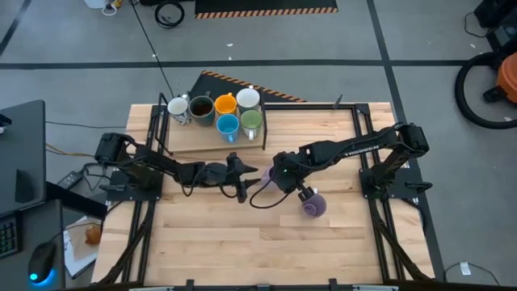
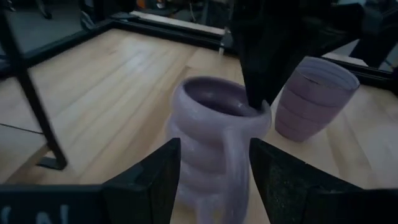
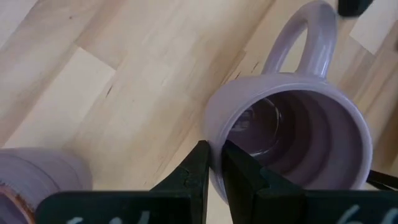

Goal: Place coffee mugs
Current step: Put the purple mug on the shelf

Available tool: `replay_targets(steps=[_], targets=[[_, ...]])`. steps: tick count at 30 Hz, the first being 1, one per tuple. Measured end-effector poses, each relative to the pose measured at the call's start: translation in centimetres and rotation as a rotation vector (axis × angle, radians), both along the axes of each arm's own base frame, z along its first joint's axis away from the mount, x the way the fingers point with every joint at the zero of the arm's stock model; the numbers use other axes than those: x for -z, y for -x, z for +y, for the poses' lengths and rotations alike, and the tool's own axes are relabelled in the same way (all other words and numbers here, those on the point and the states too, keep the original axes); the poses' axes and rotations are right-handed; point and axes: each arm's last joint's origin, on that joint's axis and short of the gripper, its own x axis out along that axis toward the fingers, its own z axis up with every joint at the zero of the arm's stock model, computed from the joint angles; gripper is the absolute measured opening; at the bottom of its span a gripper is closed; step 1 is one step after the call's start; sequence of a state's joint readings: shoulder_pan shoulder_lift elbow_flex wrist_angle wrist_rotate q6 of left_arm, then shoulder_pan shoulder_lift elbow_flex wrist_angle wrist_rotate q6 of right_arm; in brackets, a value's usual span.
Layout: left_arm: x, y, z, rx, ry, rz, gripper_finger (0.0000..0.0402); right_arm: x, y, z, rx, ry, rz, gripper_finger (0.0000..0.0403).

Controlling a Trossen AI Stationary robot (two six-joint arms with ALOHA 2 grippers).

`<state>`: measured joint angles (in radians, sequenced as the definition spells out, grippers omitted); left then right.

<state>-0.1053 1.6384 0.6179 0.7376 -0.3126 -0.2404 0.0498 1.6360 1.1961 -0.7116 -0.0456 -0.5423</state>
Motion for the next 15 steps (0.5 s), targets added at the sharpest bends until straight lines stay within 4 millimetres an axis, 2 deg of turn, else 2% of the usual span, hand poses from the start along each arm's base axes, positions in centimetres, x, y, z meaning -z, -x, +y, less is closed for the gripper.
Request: replay_targets(steps=[5, 9, 15], targets=[[-0.3, -2.0, -0.4, 0.065, -0.001, 0.026, 0.0199, 0.0, 0.0, -0.2, 0.005, 0.000, 0.000, 0.0043], [-0.4, -3.6, -0.5, 0.065, -0.015, 0.150, 0.0199, 0.0, 0.0, -0.3, 0.014, -0.005, 0.004, 0.0043], [-1.1, -4.6, -0.5, 0.027, -0.043, 0.273, 0.0187, 0.0, 0.0, -0.3, 0.017, -0.007, 0.001, 0.0043]])
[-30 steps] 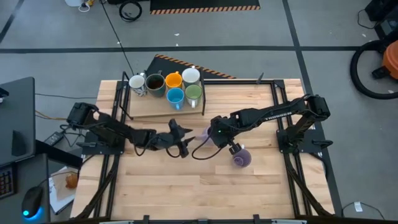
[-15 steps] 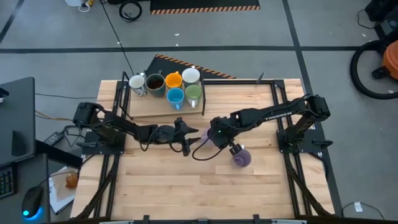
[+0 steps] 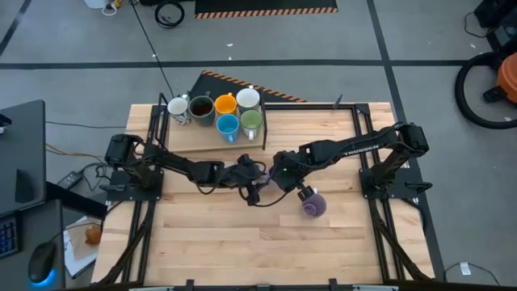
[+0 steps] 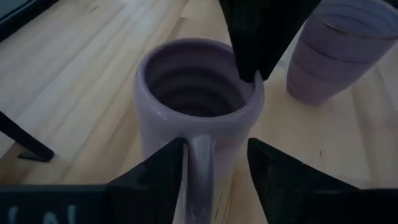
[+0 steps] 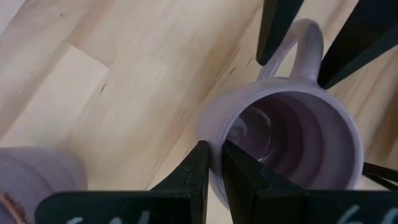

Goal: Place coffee mugs
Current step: Put the purple mug on the shelf

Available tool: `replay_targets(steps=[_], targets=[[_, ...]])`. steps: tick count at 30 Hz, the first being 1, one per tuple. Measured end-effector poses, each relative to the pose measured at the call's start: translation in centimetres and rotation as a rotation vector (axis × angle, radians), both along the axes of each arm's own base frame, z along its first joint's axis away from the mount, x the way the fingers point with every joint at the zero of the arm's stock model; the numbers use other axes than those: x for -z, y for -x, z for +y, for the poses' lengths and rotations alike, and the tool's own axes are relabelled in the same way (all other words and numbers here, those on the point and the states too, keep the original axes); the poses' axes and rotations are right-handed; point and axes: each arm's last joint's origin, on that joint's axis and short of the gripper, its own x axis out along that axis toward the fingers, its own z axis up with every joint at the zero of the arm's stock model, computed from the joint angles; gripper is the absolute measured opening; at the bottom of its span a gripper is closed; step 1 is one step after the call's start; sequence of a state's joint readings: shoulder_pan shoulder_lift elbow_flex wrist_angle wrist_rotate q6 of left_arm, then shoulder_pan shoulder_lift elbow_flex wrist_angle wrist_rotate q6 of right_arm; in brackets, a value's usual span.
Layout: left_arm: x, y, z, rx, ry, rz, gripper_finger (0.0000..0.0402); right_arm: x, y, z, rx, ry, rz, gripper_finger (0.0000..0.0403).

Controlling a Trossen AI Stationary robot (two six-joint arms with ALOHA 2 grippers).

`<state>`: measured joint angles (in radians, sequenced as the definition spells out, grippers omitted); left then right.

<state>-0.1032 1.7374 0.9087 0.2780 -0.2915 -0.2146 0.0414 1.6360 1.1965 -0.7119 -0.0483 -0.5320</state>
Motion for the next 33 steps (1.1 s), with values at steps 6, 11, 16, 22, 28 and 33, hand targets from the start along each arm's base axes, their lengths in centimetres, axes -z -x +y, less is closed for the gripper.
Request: replay_targets(steps=[6, 11, 16, 22, 28, 33], targets=[[0.2, 0.1, 0.2, 0.000, -0.001, 0.043, 0.0136, 0.0, 0.0, 0.0, -0.002, 0.001, -0.002, 0.0044], [0.3, 0.2, 0.2, 0.013, 0.007, 0.050, 0.0105, 0.0, -0.1, 0.0, -0.003, -0.001, -0.010, 0.0044], [0.4, 0.2, 0.4, 0.010, 0.009, 0.064, 0.0076, -0.2, -0.3, 0.1, -0.010, -0.023, -0.035, 0.0058], [0.4, 0.2, 0.5, 0.009, 0.009, 0.058, 0.0061, -0.5, -0.7, 0.1, 0.006, -0.031, -0.079, 0.0105], [0.4, 0.3, 0.4, 0.002, 0.019, 0.063, 0.0066, -1.3, -0.3, -0.1, 0.093, 0.011, -0.085, 0.0151], [-0.2, 0.7, -0.3, -0.020, -0.019, 0.069, 0.0062, -3.5, 0.9, -0.6, 0.259, 0.062, -0.155, 0.0163]])
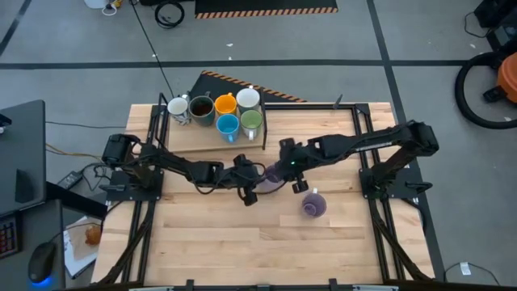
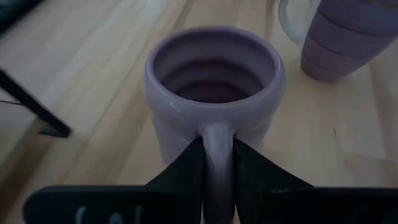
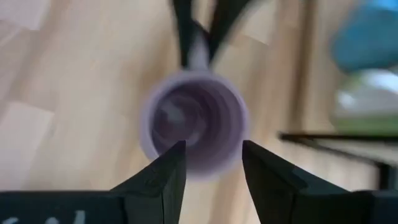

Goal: Place coffee mugs
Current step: Put the purple mug on the shelf

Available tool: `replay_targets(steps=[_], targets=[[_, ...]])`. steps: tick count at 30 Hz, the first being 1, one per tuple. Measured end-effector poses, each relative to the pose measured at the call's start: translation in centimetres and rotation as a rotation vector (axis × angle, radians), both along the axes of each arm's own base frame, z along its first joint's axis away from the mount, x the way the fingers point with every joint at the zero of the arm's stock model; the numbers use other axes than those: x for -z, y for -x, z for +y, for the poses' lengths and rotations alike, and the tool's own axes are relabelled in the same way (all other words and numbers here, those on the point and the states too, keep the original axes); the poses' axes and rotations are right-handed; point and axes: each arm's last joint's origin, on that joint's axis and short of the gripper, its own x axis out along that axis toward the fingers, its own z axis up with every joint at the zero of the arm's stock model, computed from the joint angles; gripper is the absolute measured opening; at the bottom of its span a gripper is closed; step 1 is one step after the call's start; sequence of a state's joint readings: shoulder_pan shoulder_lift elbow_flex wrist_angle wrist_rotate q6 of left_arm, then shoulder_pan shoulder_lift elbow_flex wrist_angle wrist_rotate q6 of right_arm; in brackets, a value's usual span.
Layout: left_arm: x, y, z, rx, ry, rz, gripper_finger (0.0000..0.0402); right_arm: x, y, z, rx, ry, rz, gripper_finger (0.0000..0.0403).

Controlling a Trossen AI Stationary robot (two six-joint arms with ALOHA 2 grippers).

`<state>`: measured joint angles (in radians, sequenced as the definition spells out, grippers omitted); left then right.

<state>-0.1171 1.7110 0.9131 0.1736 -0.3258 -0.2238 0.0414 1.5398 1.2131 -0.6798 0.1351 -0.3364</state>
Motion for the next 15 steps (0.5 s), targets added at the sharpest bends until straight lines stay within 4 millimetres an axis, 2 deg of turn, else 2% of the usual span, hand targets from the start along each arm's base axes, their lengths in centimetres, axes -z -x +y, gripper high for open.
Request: replay_targets(steps=[8, 15], targets=[[0.4, 2.6, -1.3, -0.105, 0.022, -0.011, 0.0061, -2.4, 3.9, -0.4, 0.198, -0.041, -0.113, 0.0161], [0.2, 6.4, -2.9, -0.226, 0.042, -0.039, 0.0061, -2.5, 6.0, -0.4, 0.274, -0.110, -0.181, 0.0161]])
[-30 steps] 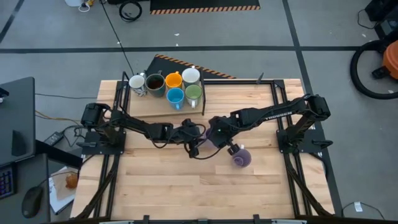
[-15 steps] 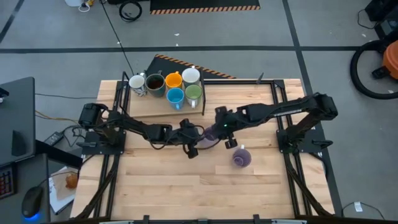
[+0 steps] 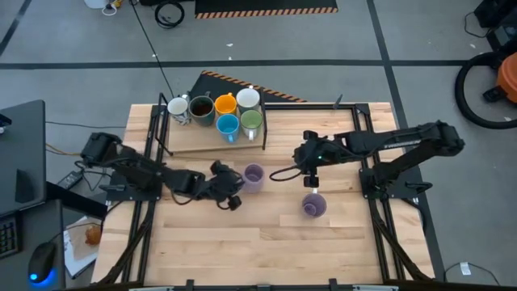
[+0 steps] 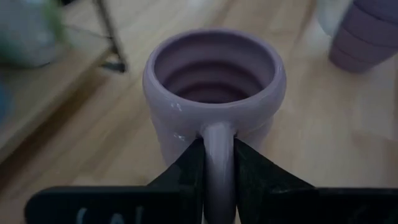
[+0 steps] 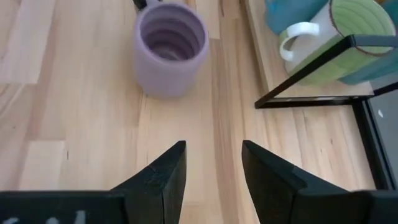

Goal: Place coffee mugs
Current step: Put the purple mug on the shelf

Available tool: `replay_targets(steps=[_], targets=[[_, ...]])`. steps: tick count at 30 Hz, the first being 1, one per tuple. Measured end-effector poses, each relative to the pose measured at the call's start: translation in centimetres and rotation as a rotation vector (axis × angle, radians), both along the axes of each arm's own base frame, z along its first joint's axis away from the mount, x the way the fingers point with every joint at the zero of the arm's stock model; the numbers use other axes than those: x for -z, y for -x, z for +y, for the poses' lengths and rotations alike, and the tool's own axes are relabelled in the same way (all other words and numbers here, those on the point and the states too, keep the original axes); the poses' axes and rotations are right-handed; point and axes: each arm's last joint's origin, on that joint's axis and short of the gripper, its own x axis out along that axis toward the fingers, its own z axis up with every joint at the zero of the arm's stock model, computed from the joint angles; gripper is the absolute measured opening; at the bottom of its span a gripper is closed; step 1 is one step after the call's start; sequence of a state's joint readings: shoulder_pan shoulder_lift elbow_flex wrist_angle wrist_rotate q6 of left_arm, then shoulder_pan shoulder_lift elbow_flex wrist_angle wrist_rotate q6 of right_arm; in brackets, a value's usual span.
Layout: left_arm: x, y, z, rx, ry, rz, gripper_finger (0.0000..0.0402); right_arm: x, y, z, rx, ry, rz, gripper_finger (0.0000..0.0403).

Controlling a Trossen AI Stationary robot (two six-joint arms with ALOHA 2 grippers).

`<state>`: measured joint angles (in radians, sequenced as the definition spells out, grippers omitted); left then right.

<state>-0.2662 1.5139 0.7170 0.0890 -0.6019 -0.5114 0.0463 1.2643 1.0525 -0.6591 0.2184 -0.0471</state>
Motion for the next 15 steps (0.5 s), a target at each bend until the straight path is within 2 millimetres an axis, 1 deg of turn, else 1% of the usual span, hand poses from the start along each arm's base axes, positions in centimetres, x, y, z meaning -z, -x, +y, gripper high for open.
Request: replay_targets(steps=[6, 9, 13, 15], targets=[[-1.7, 2.9, -0.9, -0.122, -0.029, 0.002, 0.0061, 1.1, 0.4, 0.0, 0.003, -0.001, -0.006, 0.0161], [-2.4, 4.9, -1.2, -0.191, -0.026, 0.013, 0.0061, 1.4, 0.3, 0.0, -0.002, 0.002, -0.003, 0.0161], [-2.9, 7.1, -1.4, -0.289, -0.029, 0.002, 0.0061, 1.6, 0.3, 0.0, -0.013, 0.011, -0.011, 0.0161], [-2.8, 7.9, -1.2, -0.346, -0.055, -0.006, 0.0061, 1.6, 0.3, 0.0, -0.019, 0.014, -0.011, 0.0161]])
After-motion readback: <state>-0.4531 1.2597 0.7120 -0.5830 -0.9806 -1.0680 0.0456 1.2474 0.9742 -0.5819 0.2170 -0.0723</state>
